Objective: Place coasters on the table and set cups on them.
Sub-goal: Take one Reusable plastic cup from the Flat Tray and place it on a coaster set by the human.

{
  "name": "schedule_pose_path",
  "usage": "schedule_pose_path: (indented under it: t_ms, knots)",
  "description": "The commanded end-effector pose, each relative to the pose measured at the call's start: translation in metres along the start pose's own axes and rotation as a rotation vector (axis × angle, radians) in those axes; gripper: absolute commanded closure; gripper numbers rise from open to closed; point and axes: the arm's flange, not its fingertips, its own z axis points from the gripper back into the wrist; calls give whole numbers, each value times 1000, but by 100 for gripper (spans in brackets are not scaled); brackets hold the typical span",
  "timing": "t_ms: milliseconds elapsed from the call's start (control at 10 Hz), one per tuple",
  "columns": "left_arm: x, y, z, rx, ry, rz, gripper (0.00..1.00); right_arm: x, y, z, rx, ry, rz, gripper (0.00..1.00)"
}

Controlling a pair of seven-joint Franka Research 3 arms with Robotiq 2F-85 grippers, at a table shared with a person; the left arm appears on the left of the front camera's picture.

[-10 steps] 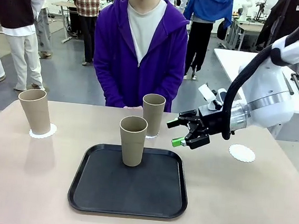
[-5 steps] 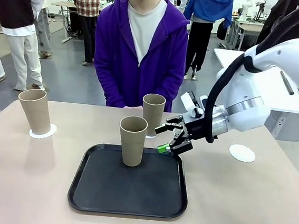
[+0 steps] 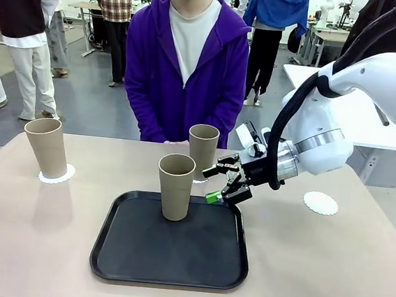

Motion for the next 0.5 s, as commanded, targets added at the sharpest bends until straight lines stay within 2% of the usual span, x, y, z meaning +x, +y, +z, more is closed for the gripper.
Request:
schedule_pose_path:
  t_ms: [0,100,200,400]
  knots:
    - [-1,-2,1,2,-2,0,0,1,3,1,6,1,4,0]
    - [-1,-2,1,2,-2,0,0,0,0,0,0,0,0,0]
    - [-1,-2,1,2,-2,0,0,-6,-5,-5,19,-70,-40,0]
    - [-1,-2,1,2,-2,0,0,-10,-8,-10,-21,-134,-100,0]
